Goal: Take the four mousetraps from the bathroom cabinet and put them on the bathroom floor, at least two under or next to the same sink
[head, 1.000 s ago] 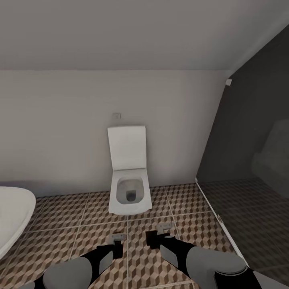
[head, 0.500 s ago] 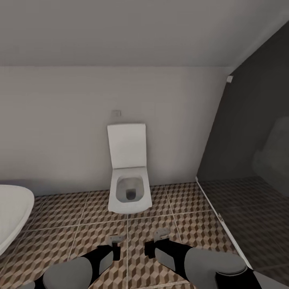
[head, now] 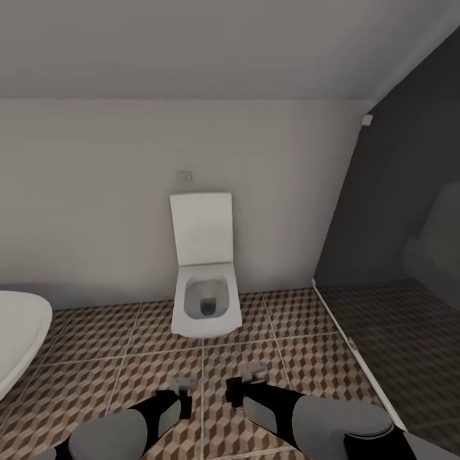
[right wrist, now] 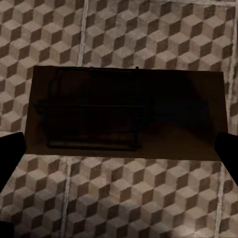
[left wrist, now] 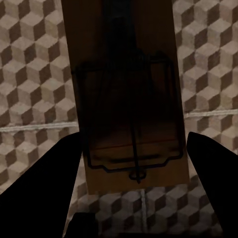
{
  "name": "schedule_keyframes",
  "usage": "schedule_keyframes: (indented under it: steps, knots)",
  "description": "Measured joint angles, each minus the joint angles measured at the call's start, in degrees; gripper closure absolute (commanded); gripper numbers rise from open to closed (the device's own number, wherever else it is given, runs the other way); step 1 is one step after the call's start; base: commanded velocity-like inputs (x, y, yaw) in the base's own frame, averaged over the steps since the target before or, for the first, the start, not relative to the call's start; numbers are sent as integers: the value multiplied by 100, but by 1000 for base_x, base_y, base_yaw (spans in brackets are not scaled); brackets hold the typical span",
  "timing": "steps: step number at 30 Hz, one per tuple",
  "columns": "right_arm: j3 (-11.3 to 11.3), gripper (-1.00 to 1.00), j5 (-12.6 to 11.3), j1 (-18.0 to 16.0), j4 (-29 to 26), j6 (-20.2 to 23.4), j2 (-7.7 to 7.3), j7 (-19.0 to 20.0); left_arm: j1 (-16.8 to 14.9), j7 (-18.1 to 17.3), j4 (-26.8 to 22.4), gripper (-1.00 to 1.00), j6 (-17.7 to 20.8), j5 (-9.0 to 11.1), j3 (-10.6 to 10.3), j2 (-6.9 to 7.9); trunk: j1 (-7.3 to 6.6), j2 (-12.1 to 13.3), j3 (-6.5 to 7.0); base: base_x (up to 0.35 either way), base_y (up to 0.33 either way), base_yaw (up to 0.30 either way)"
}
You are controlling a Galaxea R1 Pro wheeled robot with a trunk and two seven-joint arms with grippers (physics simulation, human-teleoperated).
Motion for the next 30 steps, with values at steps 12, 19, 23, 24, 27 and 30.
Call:
schedule_keyframes:
  steps: [12, 19, 23, 24, 27, 30]
  knots:
    - [20, 100, 7, 1, -221, -218, 0, -9, 7, -3, 3, 100, 266, -469, -32, 73, 263, -482, -216, 102, 0, 0]
    - [14, 100, 1, 0, -237, -212, 0, -22, 9, -53, -3, 100, 281, -576, -46, 74, 417, -762, -371, 19, 0, 72]
    - [14, 100, -1, 0, -237, -230, 0, -24, 8, -56, -2, 100, 274, -584, -45, 79, 505, -923, -464, 2, 0, 73]
    - [14, 100, -1, 0, -237, -233, 0, -24, 8, -57, -1, 100, 272, -585, -42, 77, 527, -963, -483, 1, 0, 29]
    - [14, 100, -1, 0, -237, -242, 0, -24, 7, -57, -1, 100, 272, -583, -37, 75, 592, -1083, -540, 101, -55, 13]
    - [19, 100, -2, 0, -237, -245, 0, -24, 7, -57, 4, 100, 257, -562, -35, 74, 657, -1204, -595, 201, -47, 4]
